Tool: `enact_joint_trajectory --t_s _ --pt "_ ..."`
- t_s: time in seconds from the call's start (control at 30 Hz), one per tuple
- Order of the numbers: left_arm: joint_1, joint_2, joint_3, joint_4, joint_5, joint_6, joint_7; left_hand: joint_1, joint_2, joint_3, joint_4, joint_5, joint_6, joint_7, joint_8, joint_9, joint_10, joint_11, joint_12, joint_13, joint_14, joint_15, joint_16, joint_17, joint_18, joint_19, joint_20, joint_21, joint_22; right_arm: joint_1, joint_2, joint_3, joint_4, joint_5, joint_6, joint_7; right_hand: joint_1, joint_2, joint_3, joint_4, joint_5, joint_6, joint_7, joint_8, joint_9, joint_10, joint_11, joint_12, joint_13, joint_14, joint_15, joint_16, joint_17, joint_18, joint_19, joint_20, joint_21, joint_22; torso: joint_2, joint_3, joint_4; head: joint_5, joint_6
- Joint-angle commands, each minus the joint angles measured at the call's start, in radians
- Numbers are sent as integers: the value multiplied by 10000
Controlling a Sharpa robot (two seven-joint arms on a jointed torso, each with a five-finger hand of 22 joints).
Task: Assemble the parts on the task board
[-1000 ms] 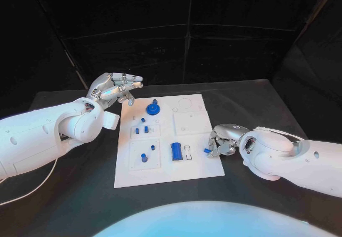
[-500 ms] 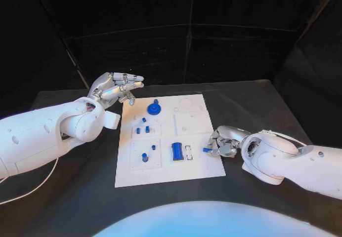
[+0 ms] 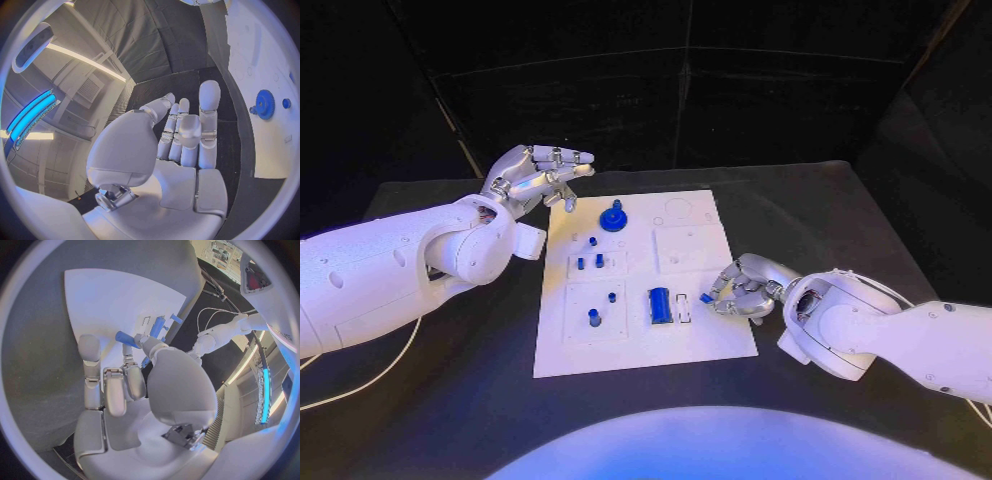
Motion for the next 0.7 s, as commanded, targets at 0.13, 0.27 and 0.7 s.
enact_joint_trajectory --t_s 0.13,0.27,0.7 --pt "11 13 4 19 19 125 41 46 57 54 -6 30 -76 8 61 10 -84 11 45 17 -13 22 56 -7 76 -46 33 -64 -8 13 312 3 -85 482 -472 348 -280 -51 129 29 85 21 -70 332 373 46 36 63 843 891 74 24 1828 47 -22 -5 -25 30 -1 0 8 -33 -18" --pt "12 17 4 29 19 125 39 46 57 54 -6 30 -76 8 61 10 -84 11 45 17 -13 22 56 -7 76 -46 33 -64 -8 13 500 3 -202 468 -384 270 -519 -125 83 101 381 49 -93 380 410 60 20 74 849 891 62 25 1829 47 -12 -11 -25 36 8 0 9 -25 -13" --pt "13 60 4 18 19 128 26 42 48 52 -10 27 -88 18 61 8 -95 18 51 16 -15 25 56 -13 75 -46 33 -63 -6 12 945 3 -476 -364 35 -480 -1211 -262 -551 445 922 472 -335 743 640 258 -175 298 1031 947 -89 163 2091 -14 225 -137 184 441 -10 3 1 -1 -40"
